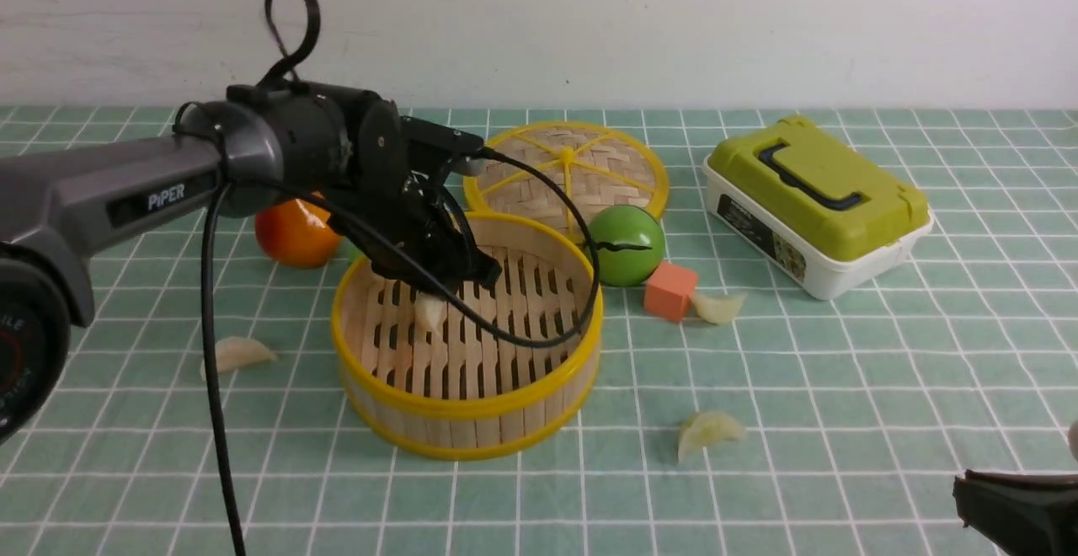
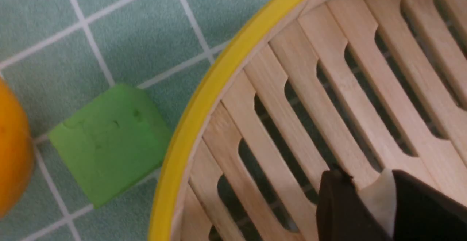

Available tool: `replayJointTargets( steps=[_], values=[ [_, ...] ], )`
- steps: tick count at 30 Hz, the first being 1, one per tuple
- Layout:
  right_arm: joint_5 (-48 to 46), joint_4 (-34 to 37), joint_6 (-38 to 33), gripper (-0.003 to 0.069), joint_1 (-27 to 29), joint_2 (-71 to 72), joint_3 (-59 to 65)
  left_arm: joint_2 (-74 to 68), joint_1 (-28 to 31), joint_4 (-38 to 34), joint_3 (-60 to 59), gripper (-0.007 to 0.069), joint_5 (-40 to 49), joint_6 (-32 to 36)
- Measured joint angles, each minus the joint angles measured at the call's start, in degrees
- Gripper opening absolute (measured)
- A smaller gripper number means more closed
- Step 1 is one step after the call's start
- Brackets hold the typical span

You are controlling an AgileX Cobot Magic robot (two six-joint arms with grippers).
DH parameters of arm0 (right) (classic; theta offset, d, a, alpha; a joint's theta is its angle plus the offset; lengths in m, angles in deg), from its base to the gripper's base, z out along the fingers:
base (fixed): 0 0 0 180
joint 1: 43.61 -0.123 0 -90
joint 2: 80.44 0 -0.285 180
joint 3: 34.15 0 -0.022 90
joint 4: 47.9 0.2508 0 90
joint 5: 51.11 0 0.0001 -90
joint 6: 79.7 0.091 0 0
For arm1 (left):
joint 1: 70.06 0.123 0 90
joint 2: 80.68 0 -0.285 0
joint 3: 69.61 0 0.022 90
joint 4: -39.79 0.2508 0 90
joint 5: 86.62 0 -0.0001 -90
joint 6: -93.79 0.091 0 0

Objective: Put the dumplings into the steamer on the table with the blue tablecloth.
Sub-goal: 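Place the dumpling into the bamboo steamer basket with the left gripper, then reach for and grasp a dumpling on the table with the left gripper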

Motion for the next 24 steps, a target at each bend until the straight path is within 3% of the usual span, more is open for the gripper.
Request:
replayJointTargets(
  steps=[4,8,14,17,19,24],
  values=[
    [-0.1,0.0,0.0,0.0031,0.0,0.0,0.0,0.9,-0.9,3.2,0.4,0.0286,-0.4,-0.2],
    [-0.5,0.0,0.0,0.0034,0.0,0.0,0.0,5.2,-0.8,7.9,0.6,0.0382,3.3,-5.8],
    [-0.8,0.3,0.0,0.0041,0.0,0.0,0.0,12.3,4.0,16.6,1.1,0.0394,11.7,-10.9],
    [-0.8,1.4,0.0,0.0041,0.0,0.0,0.0,12.7,8.9,14.3,0.2,0.0394,18.0,-5.2],
    [-0.8,2.6,0.0,0.0041,0.0,0.0,0.0,12.7,12.8,8.9,-2.6,0.0394,21.2,2.6],
    [-1.5,3.2,0.0,0.0041,0.0,0.0,0.0,12.2,16.6,3.9,-8.4,0.0394,17.7,14.5]
  ],
)
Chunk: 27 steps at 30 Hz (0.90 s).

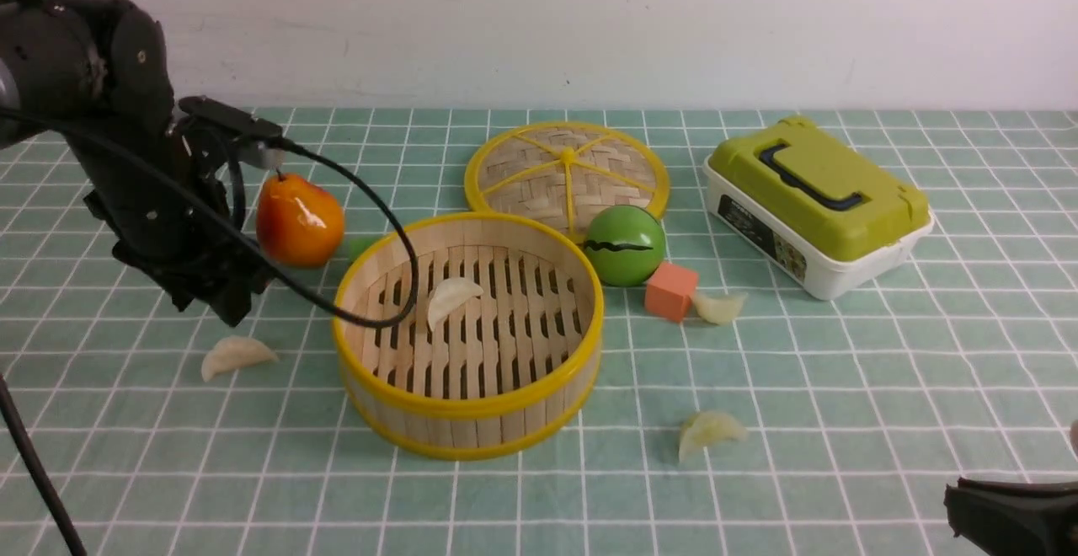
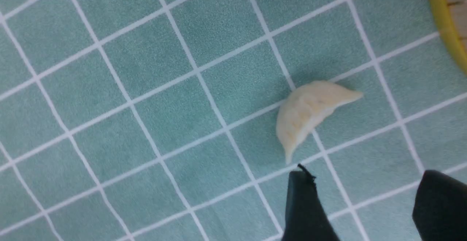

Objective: Put the dumplings into the steamer on the table with the blue tablecloth.
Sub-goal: 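Reach for and grasp a dumpling on the table with the left gripper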

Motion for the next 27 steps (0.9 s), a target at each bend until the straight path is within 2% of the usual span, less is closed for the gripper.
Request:
replayJointTargets(
  steps=[2,8,12,14,17,19,24,27],
  values=[
    [-0.3,0.1,0.0,0.0041,0.0,0.0,0.0,-0.9,0.7,0.0,-1.5,0.0394,-3.0,2.3],
    [-0.5,0.2,0.0,0.0041,0.0,0.0,0.0,-5.2,0.8,-0.1,-2.0,0.0394,-10.4,3.6],
    [-0.5,0.2,0.0,0.0044,0.0,0.0,0.0,-7.4,0.7,-0.7,-2.0,0.0376,-10.8,3.8],
    [-0.5,0.2,0.0,0.0047,0.0,0.0,0.0,-8.5,0.7,-0.5,-2.0,0.0339,-8.9,4.0],
    [-0.5,0.2,0.0,0.005,0.0,0.0,0.0,-9.4,0.7,-0.2,-2.0,0.0225,-6.9,3.7],
    [-0.5,0.2,0.0,0.0052,0.0,0.0,0.0,-9.5,0.7,-0.2,-2.0,0.0171,-6.8,2.5],
    [-0.5,0.2,0.0,0.0056,0.0,0.0,0.0,-9.2,0.7,-0.1,-2.0,0.0174,-6.4,-4.2],
    [-0.5,0.2,0.0,0.006,0.0,0.0,0.0,-7.2,0.7,-0.9,0.1,0.0174,-3.9,-10.5]
  ],
)
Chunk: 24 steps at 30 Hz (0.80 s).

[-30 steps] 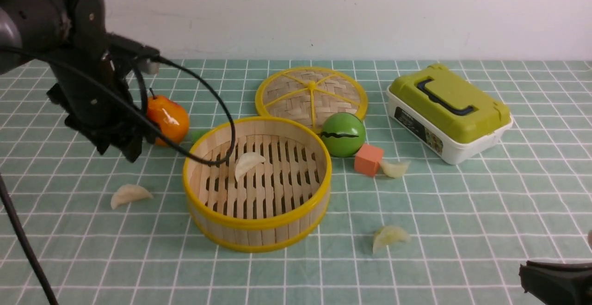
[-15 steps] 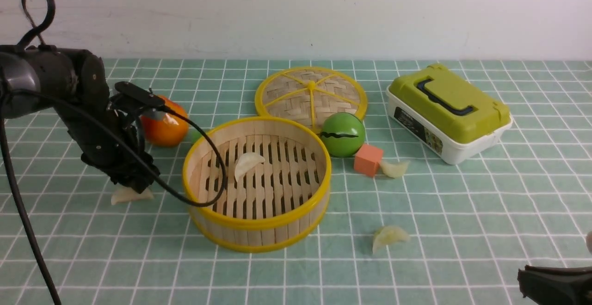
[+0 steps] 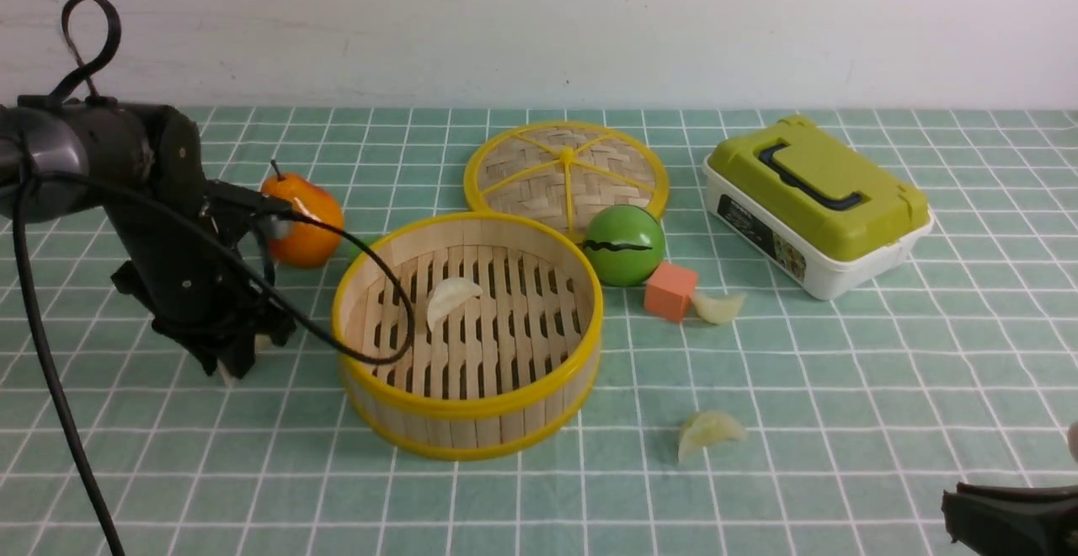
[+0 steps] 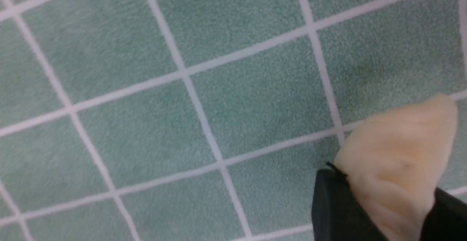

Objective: Put the dumplings into the steamer on the table with the blue tablecloth.
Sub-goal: 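Reach for and grasp a dumpling on the table with the left gripper, then place the dumpling into the bamboo steamer basket with the left gripper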

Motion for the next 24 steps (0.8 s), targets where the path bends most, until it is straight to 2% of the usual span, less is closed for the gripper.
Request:
replayJointTargets(
  steps=[5,11,16,19,24],
  values=[
    [0.6,0.0,0.0,0.0062,0.0,0.0,0.0,5.6,-1.0,-7.4,7.2,0.0174,1.6,-12.2],
    [1.7,-0.2,0.0,0.0065,0.0,0.0,0.0,6.5,-13.0,-11.4,10.5,0.0174,-2.3,-19.2],
    [1.8,-0.4,0.0,0.0071,0.0,0.0,0.3,-0.1,-21.4,-8.3,10.5,0.0174,-7.0,-24.9],
    [1.7,-0.4,0.0,0.0073,0.0,0.0,0.7,-3.3,-23.7,-3.9,10.5,0.0174,-10.1,-28.9],
    [1.8,-0.4,0.0,0.0076,0.0,0.0,0.7,-5.6,-25.5,1.2,10.5,0.0188,-12.5,-31.2]
  ],
)
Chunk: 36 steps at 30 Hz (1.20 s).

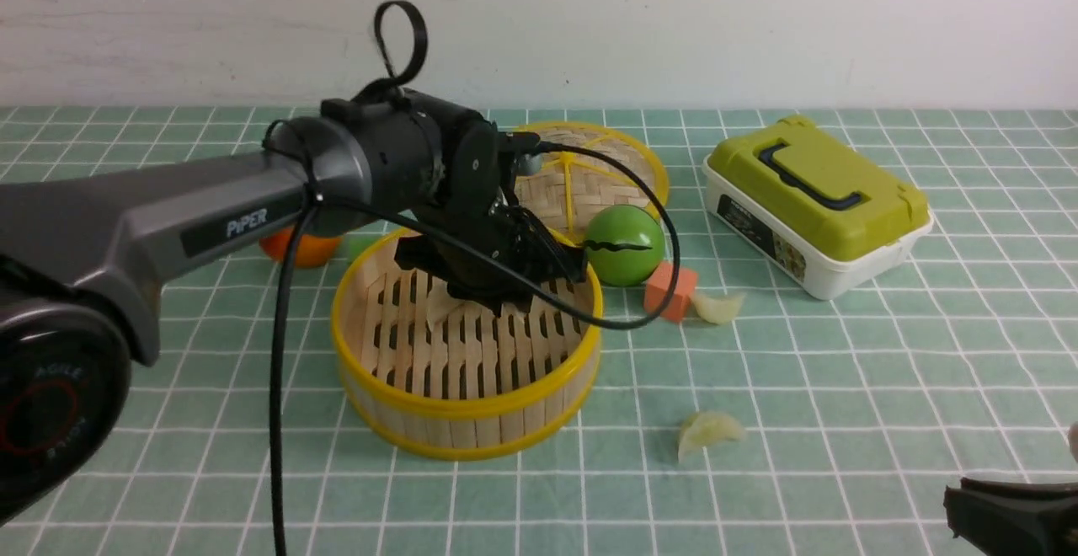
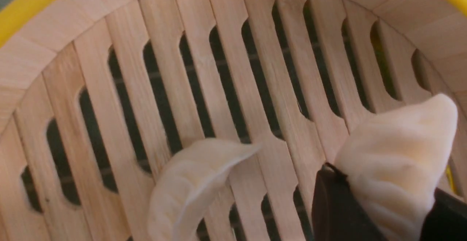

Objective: Put the dumplings into the steamer on the table with the blue tablecloth.
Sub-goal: 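Place the dumpling into the bamboo steamer basket with the left gripper, then reach for and grasp a dumpling lying on the table beside the steamer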

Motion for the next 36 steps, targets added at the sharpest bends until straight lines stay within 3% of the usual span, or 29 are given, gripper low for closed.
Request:
replayJointTargets(
  steps=[7,12,16,19,22,30,36],
  values=[
    [1.2,-0.1,0.0,0.0097,0.0,0.0,0.0,-0.5,-0.2,0.6,0.0,0.0437,1.3,-2.5],
    [-2.2,0.0,1.5,0.0165,0.0,-1.9,-2.2,2.5,-0.2,0.5,1.3,0.0472,7.7,-2.6],
    [-7.7,0.0,3.9,0.0286,0.0,-9.2,-9.2,10.4,-0.2,2.8,3.7,0.0421,13.1,-0.7],
    [-11.5,-1.1,3.0,0.0379,0.0,-18.8,-17.4,21.2,-0.2,3.7,4.0,0.0323,15.8,1.2],
    [-15.5,-3.6,-1.3,0.0418,0.0,-28.7,-25.7,30.6,-0.2,3.8,1.2,0.0212,17.1,1.7],
    [-18.7,-7.1,-8.2,0.043,0.0,-55.4,-46.4,53.4,-0.2,5.0,-21.2,0.0041,16.4,1.8],
    [-35.8,-6.9,-8.6,0.043,-2.1,-69.8,-60.1,68.1,-0.2,8.8,-41.5,0.0022,14.8,0.6]
  ],
)
